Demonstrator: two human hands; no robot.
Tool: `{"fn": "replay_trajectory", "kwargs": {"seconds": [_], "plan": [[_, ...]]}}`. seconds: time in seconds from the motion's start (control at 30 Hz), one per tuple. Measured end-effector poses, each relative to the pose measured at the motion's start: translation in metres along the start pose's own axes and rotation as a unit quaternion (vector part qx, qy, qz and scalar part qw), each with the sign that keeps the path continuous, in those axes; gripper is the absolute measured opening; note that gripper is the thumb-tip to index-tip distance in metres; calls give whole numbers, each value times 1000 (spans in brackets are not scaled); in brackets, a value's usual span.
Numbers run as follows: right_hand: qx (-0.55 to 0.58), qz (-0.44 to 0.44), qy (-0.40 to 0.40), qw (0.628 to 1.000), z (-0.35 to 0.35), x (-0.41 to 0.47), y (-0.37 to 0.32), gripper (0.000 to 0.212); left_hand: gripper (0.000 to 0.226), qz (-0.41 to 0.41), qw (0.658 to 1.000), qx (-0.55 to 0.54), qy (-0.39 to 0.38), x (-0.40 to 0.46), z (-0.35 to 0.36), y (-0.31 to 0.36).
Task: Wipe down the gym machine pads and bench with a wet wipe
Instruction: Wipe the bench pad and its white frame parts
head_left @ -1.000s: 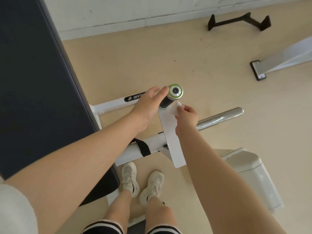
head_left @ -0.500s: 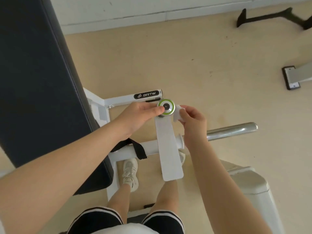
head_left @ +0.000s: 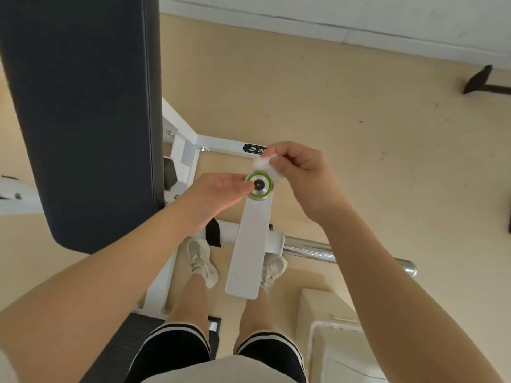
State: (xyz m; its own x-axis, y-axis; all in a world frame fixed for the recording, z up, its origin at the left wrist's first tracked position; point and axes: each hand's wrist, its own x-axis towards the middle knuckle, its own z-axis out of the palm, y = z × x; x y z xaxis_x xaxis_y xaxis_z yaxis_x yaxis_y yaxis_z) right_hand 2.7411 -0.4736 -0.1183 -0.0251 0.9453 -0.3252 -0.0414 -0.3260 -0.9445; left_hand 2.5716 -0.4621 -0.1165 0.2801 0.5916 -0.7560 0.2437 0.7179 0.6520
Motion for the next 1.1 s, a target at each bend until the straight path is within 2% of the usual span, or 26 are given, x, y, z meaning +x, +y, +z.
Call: {"fn": "replay_trajectory", "kwargs": {"seconds": [0.07,0.13,0.23,0.37,0.43,0.5,0.57,0.63,0.7,0.77,0.87,0.97,1.03,1.1], "plan": [[-27,3,44,999,7,5,8,33,17,-4,1000,0,9,-1,1,-1],[-109,41,89,989,9,9,36,31,11,-2,1000,-8,18,-3,4,-2],[-160,123,78,976,7,4,68,36,10,10,1000,-13,19,-3,5,-3],[-126,59,40,989,0,-4,53,25,24,19,1000,0,-7,-1,2,-2],[-89,24,20,996,-4,-12,38,29,18,17,1000,9,-17,-1,2,0],[-63,26,25,997,-7,-20,34,30,14,9,1000,11,-17,-1,1,2],[-81,71,104,989,-8,-21,46,24,13,3,1000,6,-11,-1,0,3],[-128,154,205,958,-9,-16,66,19,13,0,1000,9,-12,-1,0,3],[-124,224,246,935,0,-10,78,23,14,1,999,32,-19,1,-1,2],[-47,257,230,938,21,-4,84,18,18,-1,998,43,-43,4,-6,3],[134,291,258,911,43,-8,75,10,45,0,996,44,-80,6,-11,6],[280,251,236,896,43,-27,56,9,20,-3,996,53,-65,10,-11,5],[363,203,218,883,43,-41,47,8,15,-5,998,45,-53,9,-9,6],[400,200,243,861,50,-50,42,13,15,-5,998,34,-59,7,-9,6]]}}
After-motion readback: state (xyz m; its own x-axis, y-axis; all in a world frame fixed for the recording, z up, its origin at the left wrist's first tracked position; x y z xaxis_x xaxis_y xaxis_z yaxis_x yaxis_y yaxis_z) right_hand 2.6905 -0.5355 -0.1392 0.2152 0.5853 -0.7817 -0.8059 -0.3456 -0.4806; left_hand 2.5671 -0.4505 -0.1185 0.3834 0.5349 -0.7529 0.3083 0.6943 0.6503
